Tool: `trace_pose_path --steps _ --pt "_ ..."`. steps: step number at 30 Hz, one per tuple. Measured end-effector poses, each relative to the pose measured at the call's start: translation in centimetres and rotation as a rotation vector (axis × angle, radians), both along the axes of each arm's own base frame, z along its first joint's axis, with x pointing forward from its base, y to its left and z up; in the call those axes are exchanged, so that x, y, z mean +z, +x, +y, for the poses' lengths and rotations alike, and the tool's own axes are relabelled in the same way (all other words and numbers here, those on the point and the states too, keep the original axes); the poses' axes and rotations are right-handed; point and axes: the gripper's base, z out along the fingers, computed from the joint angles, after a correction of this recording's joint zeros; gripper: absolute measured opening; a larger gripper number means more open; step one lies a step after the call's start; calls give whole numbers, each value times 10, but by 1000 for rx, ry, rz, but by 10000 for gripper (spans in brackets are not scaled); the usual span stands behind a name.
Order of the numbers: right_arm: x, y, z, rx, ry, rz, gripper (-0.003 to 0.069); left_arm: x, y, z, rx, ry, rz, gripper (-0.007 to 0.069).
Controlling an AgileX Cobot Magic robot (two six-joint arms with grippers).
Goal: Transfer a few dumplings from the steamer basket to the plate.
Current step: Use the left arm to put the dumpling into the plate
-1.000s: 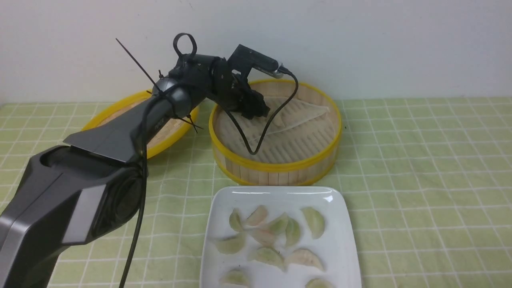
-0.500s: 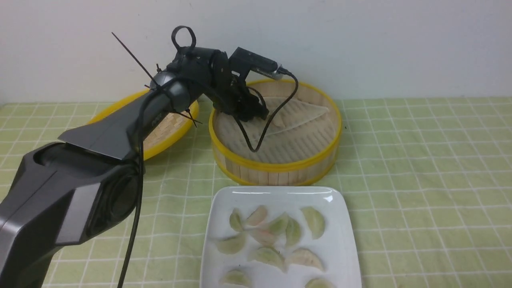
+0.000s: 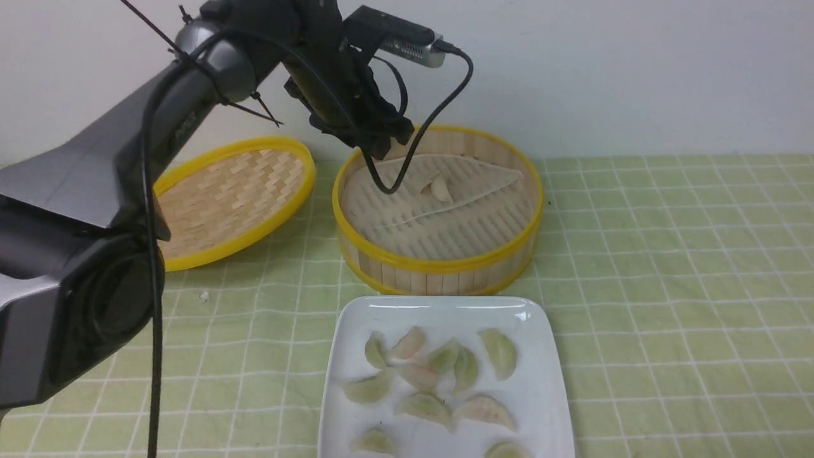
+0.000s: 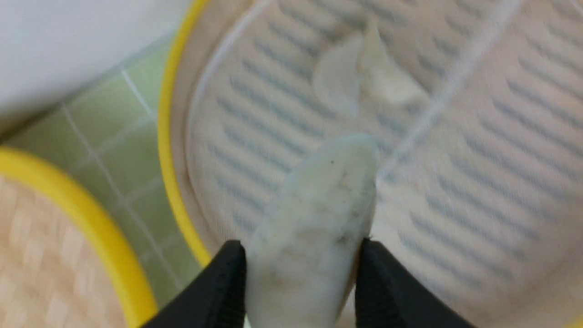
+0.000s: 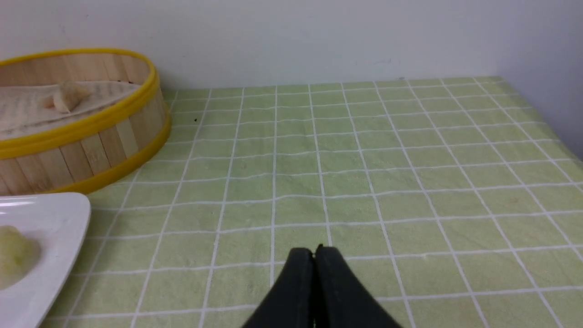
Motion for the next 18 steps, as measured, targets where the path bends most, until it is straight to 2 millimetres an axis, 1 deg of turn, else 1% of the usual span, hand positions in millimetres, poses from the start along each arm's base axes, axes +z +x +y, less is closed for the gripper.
trace_pose_path --steps 5,10,11,12,13,15,16,17,18 --pt "0 0 0 0 0 0 -16 24 -12 2 -7 -24 -2 277" --pt "0 0 0 0 0 0 -16 31 -22 -1 10 -108 46 277" --pt "0 0 0 0 0 0 -16 32 -32 -3 8 -127 80 277" --pt "0 0 0 0 0 0 -16 32 -37 -3 6 -124 96 277" --pt "0 0 0 0 0 0 -16 31 -51 -5 -3 -112 131 277" --pt "0 0 0 0 0 0 -16 27 -64 -6 -8 -100 170 277" --pt "0 0 0 0 0 0 -16 19 -75 -8 -18 -84 212 277" --pt "0 0 0 0 0 0 -16 19 -80 -9 -23 -81 221 277" --pt "0 0 0 0 0 0 -16 10 -92 -12 -36 -65 267 277"
